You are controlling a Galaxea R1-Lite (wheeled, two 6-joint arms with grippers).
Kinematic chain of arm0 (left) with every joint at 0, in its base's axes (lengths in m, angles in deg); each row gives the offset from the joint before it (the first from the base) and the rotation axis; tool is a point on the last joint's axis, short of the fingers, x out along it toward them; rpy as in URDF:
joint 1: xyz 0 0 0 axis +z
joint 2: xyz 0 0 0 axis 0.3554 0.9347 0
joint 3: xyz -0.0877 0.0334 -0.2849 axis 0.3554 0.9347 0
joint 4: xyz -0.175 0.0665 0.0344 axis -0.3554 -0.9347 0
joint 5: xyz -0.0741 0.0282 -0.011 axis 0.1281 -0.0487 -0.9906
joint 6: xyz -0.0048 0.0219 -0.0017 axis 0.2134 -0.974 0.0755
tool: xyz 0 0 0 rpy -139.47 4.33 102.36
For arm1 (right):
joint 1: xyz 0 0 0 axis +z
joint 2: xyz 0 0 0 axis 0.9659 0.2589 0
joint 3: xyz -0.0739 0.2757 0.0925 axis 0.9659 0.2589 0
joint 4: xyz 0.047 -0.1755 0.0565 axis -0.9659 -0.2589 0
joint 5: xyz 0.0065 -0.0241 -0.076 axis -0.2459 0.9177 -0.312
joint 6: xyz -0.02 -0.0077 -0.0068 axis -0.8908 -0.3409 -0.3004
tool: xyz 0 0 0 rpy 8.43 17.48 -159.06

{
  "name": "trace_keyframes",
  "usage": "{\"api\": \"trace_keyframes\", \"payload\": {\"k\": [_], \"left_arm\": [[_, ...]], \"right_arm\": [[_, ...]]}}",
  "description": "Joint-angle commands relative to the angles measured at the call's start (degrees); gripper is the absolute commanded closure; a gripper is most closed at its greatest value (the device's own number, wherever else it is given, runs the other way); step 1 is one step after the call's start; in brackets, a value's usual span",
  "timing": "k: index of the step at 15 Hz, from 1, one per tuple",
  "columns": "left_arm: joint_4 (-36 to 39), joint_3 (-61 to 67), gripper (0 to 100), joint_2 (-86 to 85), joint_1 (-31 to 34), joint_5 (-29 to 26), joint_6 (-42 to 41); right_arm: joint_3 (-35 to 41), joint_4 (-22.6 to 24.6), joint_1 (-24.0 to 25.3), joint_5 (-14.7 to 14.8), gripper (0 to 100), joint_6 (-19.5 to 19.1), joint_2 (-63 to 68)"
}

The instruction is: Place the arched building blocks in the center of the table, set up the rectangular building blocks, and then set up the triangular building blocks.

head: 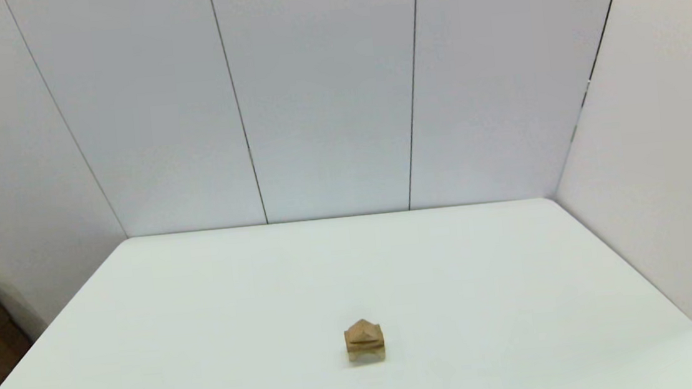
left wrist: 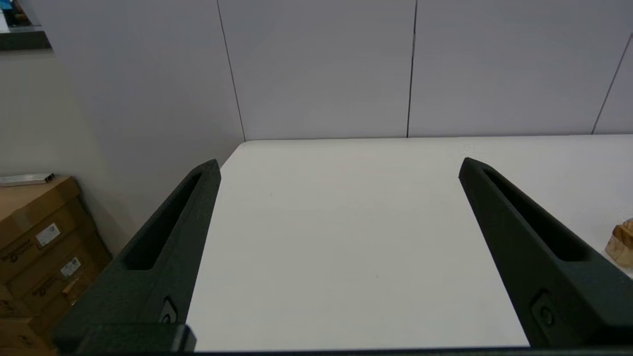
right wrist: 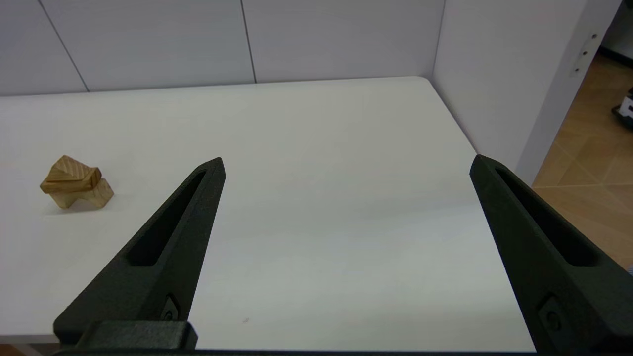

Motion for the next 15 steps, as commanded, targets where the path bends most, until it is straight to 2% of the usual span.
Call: {"api": "trace_keyframes", "payload": {"k": [1,6,15], "left_arm": [[-1.93,0.00,0,0.02,0.00,-3.55,-0.16],[-8.00,0.00,0,0.02,0.00,-7.51,0.01],[-8.08,0.00,0,0.02,0.00,-7.16,6.16]], "right_arm": [[0.00,0.05,0.04,0.02,0,0.03,0.00],[0.00,0.05,0.04,0.02,0,0.03,0.00],[0.00,0.05,0.04,0.02,0,0.03,0.00]]}}
